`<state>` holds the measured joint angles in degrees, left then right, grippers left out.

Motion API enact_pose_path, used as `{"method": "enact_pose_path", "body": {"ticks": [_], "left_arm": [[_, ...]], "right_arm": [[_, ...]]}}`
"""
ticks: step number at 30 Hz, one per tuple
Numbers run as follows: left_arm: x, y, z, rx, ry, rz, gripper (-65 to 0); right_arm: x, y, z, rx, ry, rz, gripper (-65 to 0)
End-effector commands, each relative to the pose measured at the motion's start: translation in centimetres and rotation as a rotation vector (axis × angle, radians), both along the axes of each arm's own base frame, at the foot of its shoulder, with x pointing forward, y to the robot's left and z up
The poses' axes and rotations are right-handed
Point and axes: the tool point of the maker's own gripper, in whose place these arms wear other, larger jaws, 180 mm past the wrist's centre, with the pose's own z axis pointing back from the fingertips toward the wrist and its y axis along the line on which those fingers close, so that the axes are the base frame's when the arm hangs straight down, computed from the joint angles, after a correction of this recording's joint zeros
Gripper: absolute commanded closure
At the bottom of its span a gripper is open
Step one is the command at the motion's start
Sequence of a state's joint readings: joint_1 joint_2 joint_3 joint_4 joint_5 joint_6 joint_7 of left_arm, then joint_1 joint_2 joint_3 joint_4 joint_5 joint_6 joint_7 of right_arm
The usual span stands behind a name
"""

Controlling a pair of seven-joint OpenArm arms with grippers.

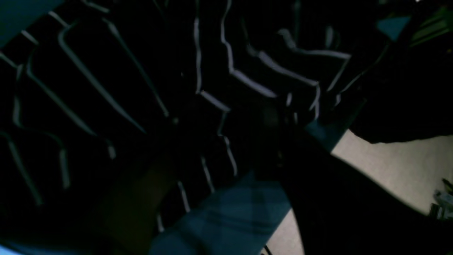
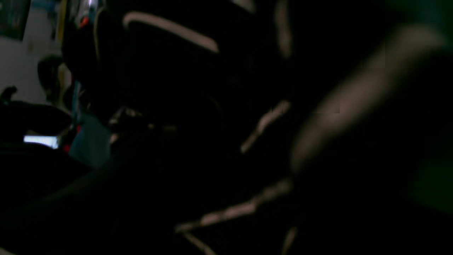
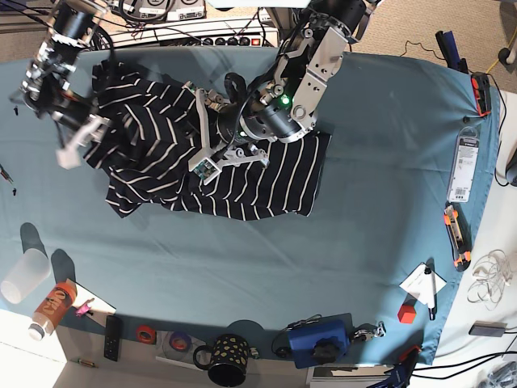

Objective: Layout the t-shirt on the table in an organized manner, then fold the t-shirt properly
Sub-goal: 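Lower the right gripper and grasp the collar end of the shirt, then fold the collar end over the shirt with the right gripper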

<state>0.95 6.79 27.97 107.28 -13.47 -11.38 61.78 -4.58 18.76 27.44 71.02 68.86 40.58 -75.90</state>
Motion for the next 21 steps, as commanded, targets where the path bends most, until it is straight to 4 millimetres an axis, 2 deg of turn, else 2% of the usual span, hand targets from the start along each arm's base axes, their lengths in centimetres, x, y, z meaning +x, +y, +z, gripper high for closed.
{"method": "enact_pose_path", "body": {"ticks": [1, 3, 7, 8, 10, 13, 17, 21], "left_arm": [[0.6, -0.7, 2.4, -0.059, -0.051, 0.003, -24.0], [0.7, -0.5, 3.3, -0.069, -0.074, 0.006, -24.0], [0.7, -0.3, 4.0, -0.082, -0.09, 0.013, -24.0], [0.6, -0.2, 3.9, -0.077, -0.09, 0.017, -24.0], [0.5, 0.0, 3.8, -0.067, -0.09, 0.02, -24.0], [0.5, 0.1, 4.2, -0.07, -0.099, 0.024, -23.6], [0.7, 0.4, 4.5, -0.063, -0.118, 0.032, -11.6], [1.3, 1.2, 3.9, 0.001, -0.144, 0.058, 0.0]], "right_arm": [[-2.4, 0.3, -2.7, -0.098, 0.145, 0.094, -30.8], [-2.4, 0.5, -3.2, -0.145, 0.17, 0.131, -24.7], [-1.0, -0.9, -2.7, -0.213, 0.159, 0.126, -3.1], [-0.6, -1.5, -2.3, -0.232, 0.151, 0.12, 0.0], [0.6, -3.5, -1.4, -0.303, 0.129, 0.098, 0.0], [3.5, -8.1, 0.7, -0.482, 0.046, 0.016, 0.0], [7.2, -14.0, 5.0, -0.7, -0.03, -0.099, 0.0], [9.2, -17.5, 8.7, -0.8, -0.051, -0.191, 0.0]]}}
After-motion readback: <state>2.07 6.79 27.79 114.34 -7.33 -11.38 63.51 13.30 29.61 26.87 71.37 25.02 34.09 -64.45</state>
